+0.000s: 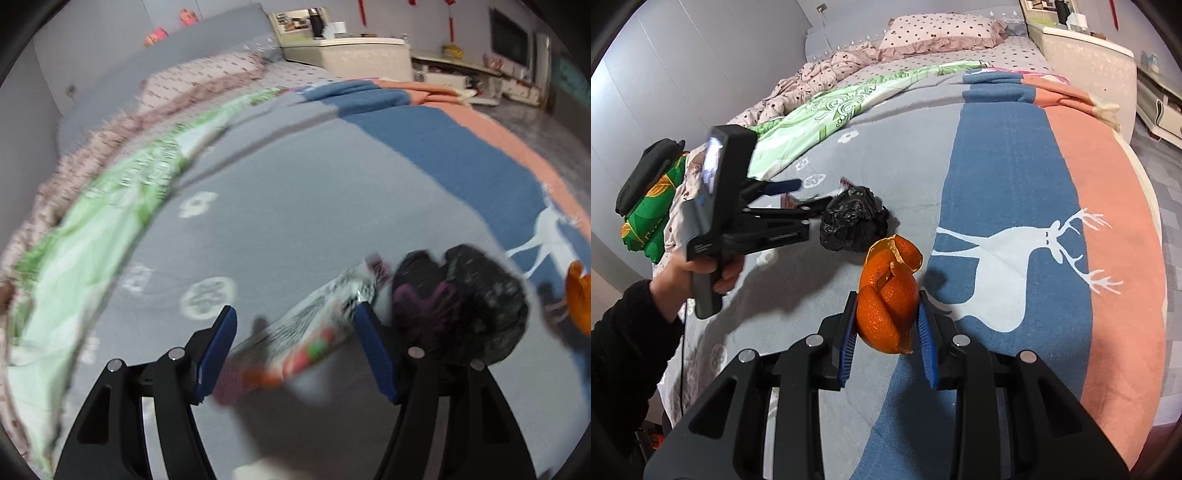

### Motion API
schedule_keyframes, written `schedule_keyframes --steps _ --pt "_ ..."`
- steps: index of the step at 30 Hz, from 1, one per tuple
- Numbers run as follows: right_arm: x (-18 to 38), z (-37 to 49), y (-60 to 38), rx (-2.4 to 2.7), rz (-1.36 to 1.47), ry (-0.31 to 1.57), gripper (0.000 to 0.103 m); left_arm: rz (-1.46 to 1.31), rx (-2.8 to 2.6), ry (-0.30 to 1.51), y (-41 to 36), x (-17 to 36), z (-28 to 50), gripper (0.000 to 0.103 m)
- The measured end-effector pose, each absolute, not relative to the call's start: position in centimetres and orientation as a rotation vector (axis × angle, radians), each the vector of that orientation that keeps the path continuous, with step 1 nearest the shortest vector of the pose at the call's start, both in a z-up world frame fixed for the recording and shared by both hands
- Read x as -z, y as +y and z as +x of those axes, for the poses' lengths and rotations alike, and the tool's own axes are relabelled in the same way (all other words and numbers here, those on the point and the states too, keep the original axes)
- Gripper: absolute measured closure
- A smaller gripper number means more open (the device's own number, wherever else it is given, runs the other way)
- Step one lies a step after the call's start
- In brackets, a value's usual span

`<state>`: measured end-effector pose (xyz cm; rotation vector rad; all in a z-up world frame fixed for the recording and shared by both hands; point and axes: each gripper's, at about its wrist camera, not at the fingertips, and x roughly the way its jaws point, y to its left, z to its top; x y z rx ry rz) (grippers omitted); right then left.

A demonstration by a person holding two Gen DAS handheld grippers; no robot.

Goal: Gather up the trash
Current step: 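Grasp the pink-and-white pomelo snack wrapper with the left tool, then carry the orange peel and snack wrapper over the yellow-rimmed bin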

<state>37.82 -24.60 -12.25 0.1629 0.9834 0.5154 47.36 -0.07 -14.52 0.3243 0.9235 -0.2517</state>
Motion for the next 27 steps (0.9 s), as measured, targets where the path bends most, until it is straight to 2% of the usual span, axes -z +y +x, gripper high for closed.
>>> schedule_keyframes --steps 5,9,13,21,27 --pt "12.3 37.7 -24.6 -0.530 0.180 0.983 0.074 0.410 0.347 0.967 -1.8 16.9 46.7 0.042" --pt "12.4 37.9 -24.6 -0.532 0.189 0.985 0.074 0.321 0.382 0.994 -1.2 16.7 47.0 0.063" --pt "12.2 37.8 -24.4 -0.542 0.199 0.979 0.074 0.355 0.384 0.979 -1.9 16.5 46.0 0.075" --pt "10.3 36.3 -25.0 -0.547 0.234 0.952 0.074 0.281 0.364 0.964 -0.5 13.9 44.3 0.077" --pt "6.5 33.4 -26.8 -0.524 0.255 0.882 0.074 0.223 0.346 0.906 -0.1 9.5 40.8 0.077"
